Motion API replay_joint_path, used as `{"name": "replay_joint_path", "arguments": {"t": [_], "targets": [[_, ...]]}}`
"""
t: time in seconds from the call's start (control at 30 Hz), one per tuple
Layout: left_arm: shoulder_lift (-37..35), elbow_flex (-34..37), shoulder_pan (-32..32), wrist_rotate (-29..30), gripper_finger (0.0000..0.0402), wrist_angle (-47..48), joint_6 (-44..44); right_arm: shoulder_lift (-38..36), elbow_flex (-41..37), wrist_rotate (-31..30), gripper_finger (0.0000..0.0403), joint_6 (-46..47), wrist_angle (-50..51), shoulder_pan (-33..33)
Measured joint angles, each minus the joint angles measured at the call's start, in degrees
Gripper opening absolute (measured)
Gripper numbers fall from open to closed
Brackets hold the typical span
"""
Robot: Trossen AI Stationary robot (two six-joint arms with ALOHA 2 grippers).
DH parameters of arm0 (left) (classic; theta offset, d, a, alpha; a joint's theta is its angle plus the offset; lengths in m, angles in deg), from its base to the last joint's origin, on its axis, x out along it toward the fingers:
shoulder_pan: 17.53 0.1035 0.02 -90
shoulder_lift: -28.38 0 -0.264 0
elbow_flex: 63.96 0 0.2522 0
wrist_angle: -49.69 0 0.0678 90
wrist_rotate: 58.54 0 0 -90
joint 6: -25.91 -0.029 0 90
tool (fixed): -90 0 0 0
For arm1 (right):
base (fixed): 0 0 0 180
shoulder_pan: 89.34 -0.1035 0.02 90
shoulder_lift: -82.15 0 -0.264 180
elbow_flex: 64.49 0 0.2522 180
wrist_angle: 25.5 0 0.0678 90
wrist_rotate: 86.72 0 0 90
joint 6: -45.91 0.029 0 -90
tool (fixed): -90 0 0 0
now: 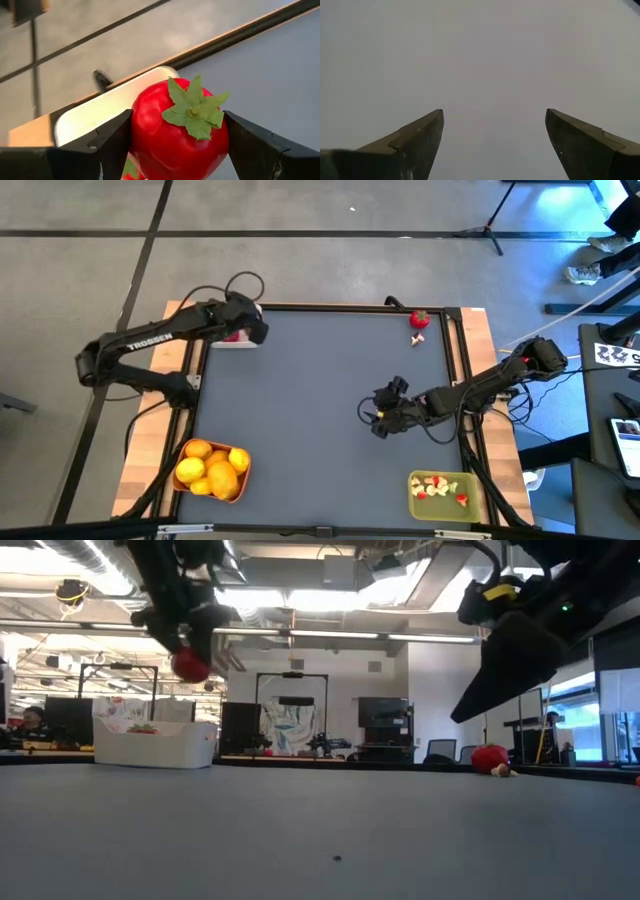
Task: Sort produce into baskets
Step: Put the red tomato into the white bin
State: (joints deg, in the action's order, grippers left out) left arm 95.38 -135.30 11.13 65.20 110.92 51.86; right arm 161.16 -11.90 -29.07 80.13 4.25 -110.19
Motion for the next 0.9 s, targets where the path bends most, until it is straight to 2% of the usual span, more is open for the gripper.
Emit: {"name": "replay_joint_path", "arguments": {"t": [0.37,0.9], "targets": [[3.4,5.1,12.1,0.0,0.0278,-2.8,-1.4,0.0,0.0,0.0,0.0347,-0.2,0.0,-0.1],[3.5,6.6,17.5,0.0,0.0285,-4.2,-0.3,0.0,0.0,-0.1,0.0347,0.0,0.0,-0.1]]}}
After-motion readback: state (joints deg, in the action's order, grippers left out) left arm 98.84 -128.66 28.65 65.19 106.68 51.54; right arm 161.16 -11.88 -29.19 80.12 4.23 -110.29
